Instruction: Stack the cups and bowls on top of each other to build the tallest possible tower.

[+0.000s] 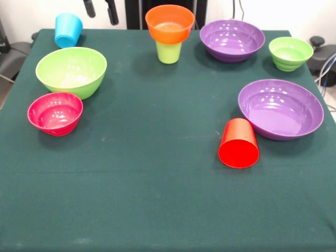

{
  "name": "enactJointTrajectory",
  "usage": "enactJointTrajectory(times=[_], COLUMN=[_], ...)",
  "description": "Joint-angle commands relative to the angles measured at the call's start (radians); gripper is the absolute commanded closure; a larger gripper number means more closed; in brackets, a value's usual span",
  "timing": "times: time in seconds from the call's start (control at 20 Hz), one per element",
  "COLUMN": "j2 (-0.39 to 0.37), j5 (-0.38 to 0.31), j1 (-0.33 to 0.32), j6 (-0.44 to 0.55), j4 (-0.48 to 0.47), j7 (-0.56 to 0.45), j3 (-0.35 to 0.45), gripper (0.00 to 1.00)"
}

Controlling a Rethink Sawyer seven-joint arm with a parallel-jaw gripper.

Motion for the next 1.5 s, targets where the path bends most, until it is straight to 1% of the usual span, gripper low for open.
enactJointTrajectory(times=[0.05, 0.5, 0.75, 0.9, 1.1, 1.2, 1.35, 1.5], j2=[0.102, 0.164, 0.181, 0.21, 0.263, 0.256, 0.24, 0.245], j5=[-0.123, -0.166, -0.191, -0.213, -0.219, -0.229, -0.229, -0.236], j1=[0.009, -0.001, 0.004, 0.015, 0.003, 0.0, -0.001, -0.004], j6=[0.037, 0.014, 0.025, 0.035, 0.06, 0.076, 0.081, 0.072], j4=[-0.061, -0.098, -0.146, -0.204, -0.256, -0.261, -0.246, -0.249], j7=[-0.264, -0.237, -0.233, -0.246, -0.281, -0.285, -0.263, -0.266], j3=[0.105, 0.135, 0.141, 0.152, 0.181, 0.18, 0.173, 0.173], gripper=[0.0, 0.0, 0.0, 0.0, 0.0, 0.0, 0.0, 0.0])
